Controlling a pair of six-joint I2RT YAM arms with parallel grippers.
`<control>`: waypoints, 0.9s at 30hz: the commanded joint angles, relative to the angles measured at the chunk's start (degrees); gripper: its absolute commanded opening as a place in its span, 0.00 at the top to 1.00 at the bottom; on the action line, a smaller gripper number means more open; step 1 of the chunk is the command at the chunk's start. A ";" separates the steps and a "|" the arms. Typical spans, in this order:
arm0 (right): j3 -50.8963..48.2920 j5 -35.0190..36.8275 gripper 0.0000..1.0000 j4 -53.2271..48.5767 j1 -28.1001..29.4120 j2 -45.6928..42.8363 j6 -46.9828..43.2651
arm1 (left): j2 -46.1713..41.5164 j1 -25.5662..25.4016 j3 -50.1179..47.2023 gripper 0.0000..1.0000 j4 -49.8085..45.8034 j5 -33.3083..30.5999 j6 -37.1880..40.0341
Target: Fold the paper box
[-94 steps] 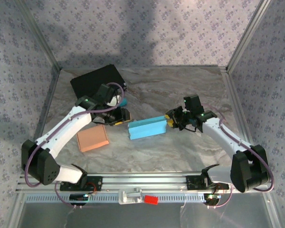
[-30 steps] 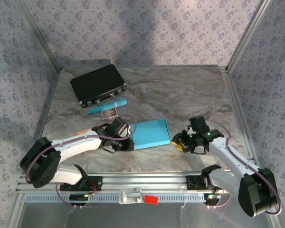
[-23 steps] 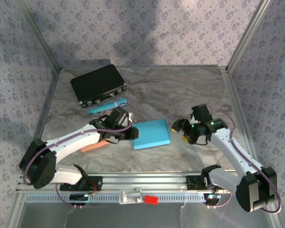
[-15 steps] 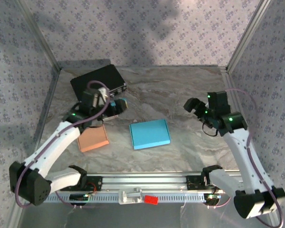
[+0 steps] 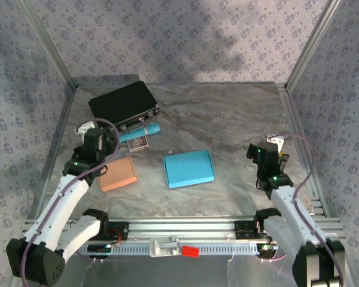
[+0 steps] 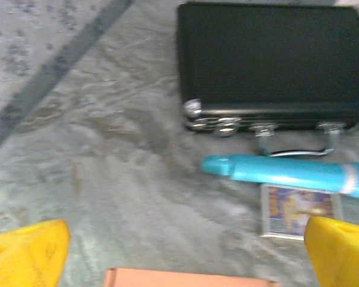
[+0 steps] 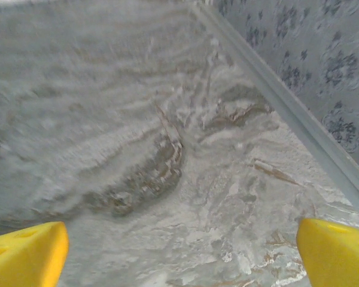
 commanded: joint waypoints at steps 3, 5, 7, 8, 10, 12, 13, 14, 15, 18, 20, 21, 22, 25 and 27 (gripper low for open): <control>-3.79 -6.37 0.01 25.45 -1.92 13.67 -7.52 | 1.79 2.73 -2.65 0.00 8.09 -5.09 9.76; -3.38 -9.14 0.01 31.16 -3.06 18.89 -9.83 | 3.99 4.59 -2.04 0.00 7.91 -1.74 11.12; -2.77 -11.86 0.01 37.66 -4.49 23.27 -10.37 | 5.59 5.97 -2.01 0.00 8.39 0.47 11.54; -2.22 -14.22 0.01 40.70 -5.41 25.62 -11.26 | 6.08 6.53 -2.00 0.00 8.84 1.53 11.52; -0.60 -16.88 0.01 43.27 -6.53 29.44 -13.94 | 6.56 7.15 -2.70 0.00 10.78 3.09 12.15; -1.68 -20.28 0.01 49.28 -8.97 35.07 -12.06 | 6.81 7.18 -4.37 0.00 14.20 3.78 13.00; -3.05 -21.38 0.01 54.29 -9.63 37.88 -11.64 | 6.96 7.18 -5.30 0.00 16.36 4.11 13.97; -3.55 -21.55 0.01 57.44 -9.69 38.45 -11.64 | 7.16 7.31 -6.49 0.00 18.90 4.23 15.00; -2.27 -21.20 0.01 51.58 -9.73 36.40 -11.66 | 7.54 7.33 -7.59 0.00 21.51 4.16 15.79; -2.94 -18.58 0.01 53.38 -9.06 36.60 -11.52 | 9.90 7.74 -10.76 0.00 29.66 4.54 18.10; -2.59 -17.21 0.01 53.99 -8.50 37.41 -11.74 | 13.62 9.10 -11.61 0.00 33.77 5.38 19.10; -1.64 -15.95 0.01 51.38 -7.97 36.96 -11.73 | 16.08 10.45 -11.57 0.00 35.33 6.74 18.75; -1.31 -15.05 0.01 50.95 -7.51 37.31 -12.07 | 18.89 11.94 -11.46 0.00 36.71 9.33 18.23; -1.27 -14.22 0.01 51.47 -6.92 37.47 -12.49 | 26.31 14.10 -12.52 0.00 43.93 13.85 18.88; -1.29 -14.25 0.01 51.20 -6.94 37.44 -12.45 | 28.80 14.34 -10.69 0.00 44.81 15.13 20.14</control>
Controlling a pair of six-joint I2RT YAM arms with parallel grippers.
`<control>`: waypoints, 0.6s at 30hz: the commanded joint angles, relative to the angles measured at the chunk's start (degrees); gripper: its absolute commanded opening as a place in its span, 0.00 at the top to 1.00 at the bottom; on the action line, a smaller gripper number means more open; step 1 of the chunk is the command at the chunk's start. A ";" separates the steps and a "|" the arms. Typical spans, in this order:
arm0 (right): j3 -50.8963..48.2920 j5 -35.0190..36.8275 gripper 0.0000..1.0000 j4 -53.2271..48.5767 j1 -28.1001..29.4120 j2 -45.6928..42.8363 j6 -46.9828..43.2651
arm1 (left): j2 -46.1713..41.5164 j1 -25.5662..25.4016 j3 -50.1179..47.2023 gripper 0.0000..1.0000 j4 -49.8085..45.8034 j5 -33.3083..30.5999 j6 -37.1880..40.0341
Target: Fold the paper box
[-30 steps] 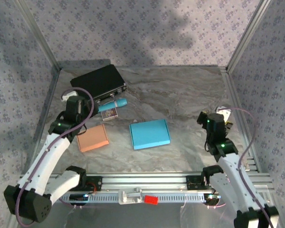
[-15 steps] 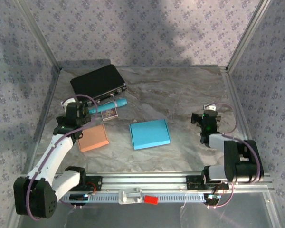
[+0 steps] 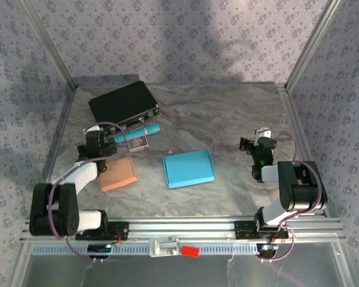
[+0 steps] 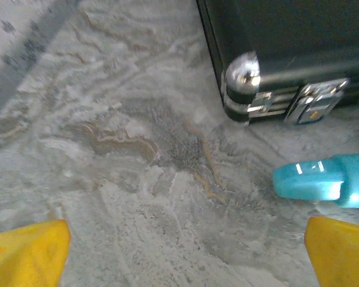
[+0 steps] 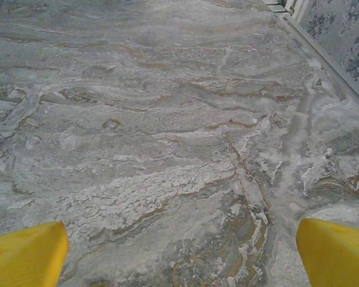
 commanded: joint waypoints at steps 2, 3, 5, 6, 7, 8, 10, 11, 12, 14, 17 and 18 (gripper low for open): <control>1.31 1.98 0.01 1.26 0.11 0.00 -1.19 | 3.17 0.52 -0.44 0.00 12.81 5.48 2.91; 1.26 2.05 0.01 1.46 0.15 0.01 -1.19 | 3.78 0.61 -0.72 0.00 15.44 6.20 3.58; 1.26 1.99 0.01 1.42 0.11 0.02 -1.19 | 5.23 0.67 -0.70 0.00 19.20 7.93 5.38; 1.27 2.00 0.01 1.41 0.14 0.04 -1.19 | 6.01 0.71 -0.69 0.00 20.83 8.66 7.13; 1.18 2.02 0.01 1.47 0.19 0.00 -1.19 | 6.89 0.72 -1.42 0.00 23.99 8.94 7.96; 1.22 2.09 0.01 1.49 0.19 0.09 -1.19 | 8.58 0.79 -3.02 0.00 28.22 8.23 7.70; 1.26 2.02 0.01 1.42 0.19 0.12 -1.19 | 11.39 1.05 -7.29 0.00 38.13 8.89 7.62; 1.27 2.06 0.01 1.40 0.19 0.15 -1.19 | 12.26 1.05 -9.16 0.00 43.40 8.61 7.66; 1.33 2.02 0.01 1.36 0.19 0.10 -1.19 | 11.32 1.04 -8.79 0.00 40.68 7.98 7.12; 1.26 2.02 0.01 1.38 0.19 0.08 -1.19 | 11.69 1.32 -7.62 0.00 39.01 7.51 6.69; 1.27 2.12 0.01 1.41 0.19 0.12 -1.19 | 11.55 1.34 -7.54 0.00 38.71 7.57 6.74; 1.27 2.02 0.01 1.42 0.19 0.09 -1.19 | 11.40 1.29 -7.45 0.00 38.33 7.58 6.71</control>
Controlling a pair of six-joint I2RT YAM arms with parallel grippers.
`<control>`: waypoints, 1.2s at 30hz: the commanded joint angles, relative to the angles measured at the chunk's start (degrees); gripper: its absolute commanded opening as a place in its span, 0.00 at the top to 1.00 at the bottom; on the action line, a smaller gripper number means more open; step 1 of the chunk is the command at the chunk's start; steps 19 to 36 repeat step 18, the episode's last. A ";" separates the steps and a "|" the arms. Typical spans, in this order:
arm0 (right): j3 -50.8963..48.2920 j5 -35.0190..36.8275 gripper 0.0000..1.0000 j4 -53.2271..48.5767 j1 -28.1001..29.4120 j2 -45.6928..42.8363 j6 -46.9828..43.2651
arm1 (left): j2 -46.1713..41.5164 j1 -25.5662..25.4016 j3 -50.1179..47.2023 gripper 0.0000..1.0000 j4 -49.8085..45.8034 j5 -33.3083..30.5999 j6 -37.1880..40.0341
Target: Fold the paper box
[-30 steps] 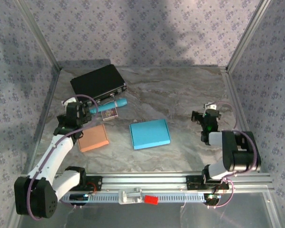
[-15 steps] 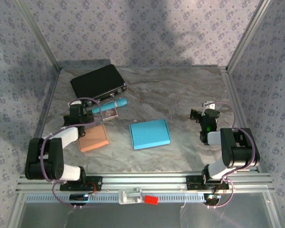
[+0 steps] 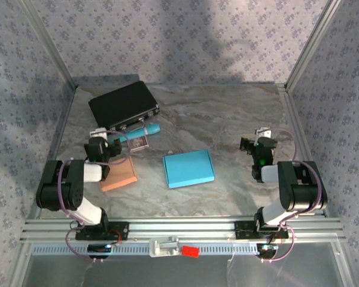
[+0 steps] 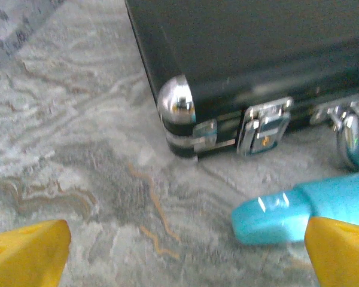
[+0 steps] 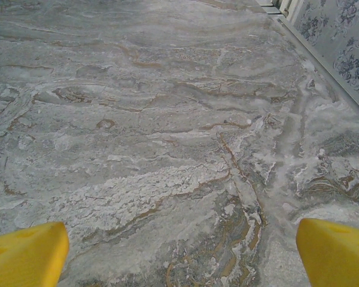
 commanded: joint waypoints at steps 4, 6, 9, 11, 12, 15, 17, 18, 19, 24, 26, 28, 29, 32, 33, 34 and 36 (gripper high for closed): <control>1.17 0.99 0.01 1.51 0.16 0.07 -0.75 | -0.45 0.47 0.46 0.00 5.05 0.57 0.63; 1.24 0.99 0.01 1.44 0.16 0.01 -0.75 | -0.40 0.43 0.46 0.00 5.01 0.56 0.61; 1.28 0.99 0.01 1.43 0.16 0.02 -0.75 | -0.48 0.41 0.46 0.00 5.01 0.55 0.59; 1.26 1.12 0.01 1.40 0.14 0.14 -0.84 | -0.48 0.44 0.46 0.00 5.02 0.54 0.54; 1.51 1.18 0.01 1.30 0.19 0.17 -0.84 | -0.44 0.45 0.44 0.00 5.01 0.56 0.60; 1.59 0.99 0.01 0.98 0.16 0.17 -0.75 | -0.41 0.45 0.46 0.00 5.05 0.52 0.58; 1.25 1.41 0.01 1.73 0.27 0.11 -0.86 | -0.49 0.46 0.46 0.00 5.01 0.49 0.58; 0.92 1.90 0.01 2.11 0.41 0.00 -0.92 | -0.44 0.41 0.46 0.00 5.02 0.56 0.62; 0.92 1.90 0.01 2.11 0.41 0.00 -0.92 | -0.44 0.41 0.46 0.00 5.02 0.56 0.62; 0.92 1.90 0.01 2.11 0.41 0.00 -0.92 | -0.44 0.41 0.46 0.00 5.02 0.56 0.62; 0.92 1.90 0.01 2.11 0.41 0.00 -0.92 | -0.44 0.41 0.46 0.00 5.02 0.56 0.62; 0.92 1.90 0.01 2.11 0.41 0.00 -0.92 | -0.44 0.41 0.46 0.00 5.02 0.56 0.62; 0.92 1.90 0.01 2.11 0.41 0.00 -0.92 | -0.44 0.41 0.46 0.00 5.02 0.56 0.62; 0.92 1.90 0.01 2.11 0.41 0.00 -0.92 | -0.44 0.41 0.46 0.00 5.02 0.56 0.62; 0.92 1.90 0.01 2.11 0.41 0.00 -0.92 | -0.44 0.41 0.46 0.00 5.02 0.56 0.62; 0.92 1.90 0.01 2.11 0.41 0.00 -0.92 | -0.44 0.41 0.46 0.00 5.02 0.56 0.62; 0.92 1.90 0.01 2.11 0.41 0.00 -0.92 | -0.44 0.41 0.46 0.00 5.02 0.56 0.62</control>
